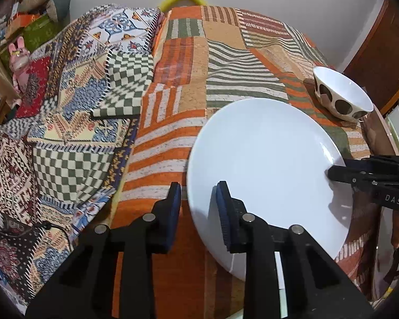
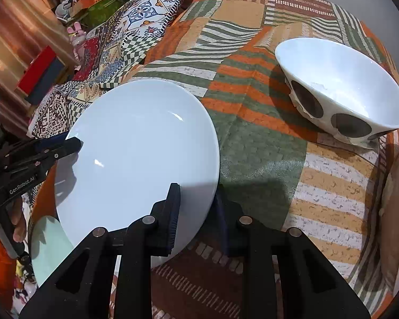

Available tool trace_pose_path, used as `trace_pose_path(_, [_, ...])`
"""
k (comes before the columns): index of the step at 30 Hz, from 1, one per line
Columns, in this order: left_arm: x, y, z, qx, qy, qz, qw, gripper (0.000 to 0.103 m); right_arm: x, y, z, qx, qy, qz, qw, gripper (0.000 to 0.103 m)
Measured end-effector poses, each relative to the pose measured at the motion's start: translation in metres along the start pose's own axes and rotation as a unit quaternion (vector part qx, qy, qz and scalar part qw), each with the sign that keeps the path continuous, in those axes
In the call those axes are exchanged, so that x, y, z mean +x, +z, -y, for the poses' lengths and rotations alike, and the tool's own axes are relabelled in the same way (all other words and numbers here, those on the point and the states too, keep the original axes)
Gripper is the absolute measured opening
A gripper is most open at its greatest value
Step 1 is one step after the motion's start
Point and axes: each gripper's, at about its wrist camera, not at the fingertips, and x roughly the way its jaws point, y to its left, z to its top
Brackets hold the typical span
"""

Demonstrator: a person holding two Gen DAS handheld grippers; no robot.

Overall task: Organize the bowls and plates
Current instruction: 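Grip the white plate rim with the left gripper while the right gripper grips it too, then lift the white plate with both grippers, lower it onto the purple plate, release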

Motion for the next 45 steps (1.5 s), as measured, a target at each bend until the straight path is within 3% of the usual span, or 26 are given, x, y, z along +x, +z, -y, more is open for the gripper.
trace_pose_path(9, [0.0, -0.001, 0.002, -0.023, 0.002, -0.008, 0.9997, 0.026, -0.008, 0.003, -0.013, -0.033, -0.028, 0.018, 0.999, 0.02])
trace_pose_path(16, [-0.025, -0.002, 0.024, 0.018, 0.03, 0.03, 0.9989, 0.025, -0.018, 0.002, -0.004, -0.018, -0.025, 0.042, 0.999, 0.019])
trace_pose_path(31, [-0.091, -0.007, 0.047, 0.017, 0.013, 0.084, 0.9962, 0.025, -0.083, -0.017, -0.009, -0.013, -0.013, 0.11, 0.994, 0.016])
trace_pose_path(45, [-0.158, -0.032, 0.1, 0.049, -0.002, 0.13, 0.9903, 0.025, -0.146, -0.06, 0.002, 0.003, -0.012, 0.161, 0.987, 0.016])
